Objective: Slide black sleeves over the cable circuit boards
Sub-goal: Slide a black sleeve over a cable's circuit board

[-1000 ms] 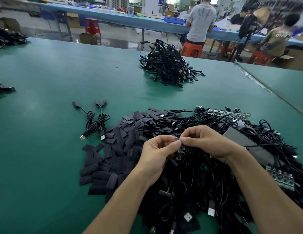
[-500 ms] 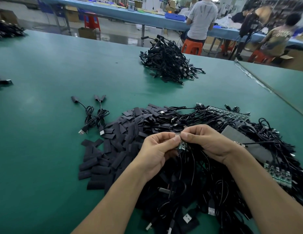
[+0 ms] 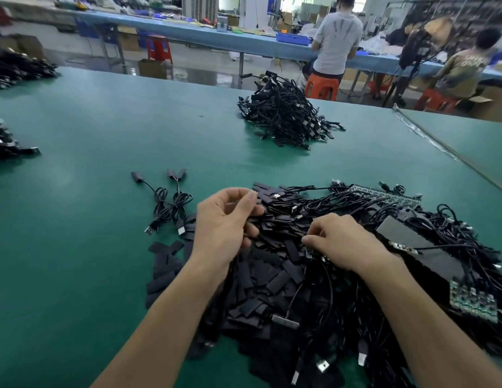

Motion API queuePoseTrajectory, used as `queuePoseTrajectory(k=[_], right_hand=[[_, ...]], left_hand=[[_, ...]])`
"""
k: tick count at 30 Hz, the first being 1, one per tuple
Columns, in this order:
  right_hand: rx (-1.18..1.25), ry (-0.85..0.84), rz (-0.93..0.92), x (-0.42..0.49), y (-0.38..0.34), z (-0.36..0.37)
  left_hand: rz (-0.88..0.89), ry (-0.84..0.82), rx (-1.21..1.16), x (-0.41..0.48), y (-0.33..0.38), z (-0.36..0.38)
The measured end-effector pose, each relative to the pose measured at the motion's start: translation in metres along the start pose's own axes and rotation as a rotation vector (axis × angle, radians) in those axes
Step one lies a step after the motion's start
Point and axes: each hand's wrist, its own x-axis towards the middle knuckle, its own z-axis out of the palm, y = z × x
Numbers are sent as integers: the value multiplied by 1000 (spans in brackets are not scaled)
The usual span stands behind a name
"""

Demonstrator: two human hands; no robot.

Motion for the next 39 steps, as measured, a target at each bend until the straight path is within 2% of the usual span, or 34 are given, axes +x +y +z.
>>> queuePoseTrajectory(k=[3,5,6,9,11,15,20,23,28,34,36,39], right_hand=[[-142,165,-43,-6,-15,-1],[-52,289,-101,-6,-22,-1],[0,287,-109,-6,-25,0],[-26,84,-87,-3,-28,3],[-75,12,-66,0,-29,7],[50,-6,-45,5,-27,10],[-83,12,73,4,-24,10],[-27,-2,26,2,-25,9],[52,97,-60,1,-27,17],[454,248,-365,2,-34,31],[554,237,-388,3,-37,36],[574,218,-406,2,-37,45]], left_hand=[[7,-1,249,13,-19,-17],[13,-35,396,18,-31,-25],[22,-57,428,18,-36,-27],[56,-87,389,13,-47,-30],[53,-77,334,11,-52,-32],[5,-84,157,11,-52,-37],[40,-115,176,12,-54,-39],[39,-127,171,12,-52,-40],[20,-141,180,13,-52,-38],[27,-126,216,14,-55,-39],[27,-131,218,14,-56,-40],[30,-154,216,13,-56,-40]])
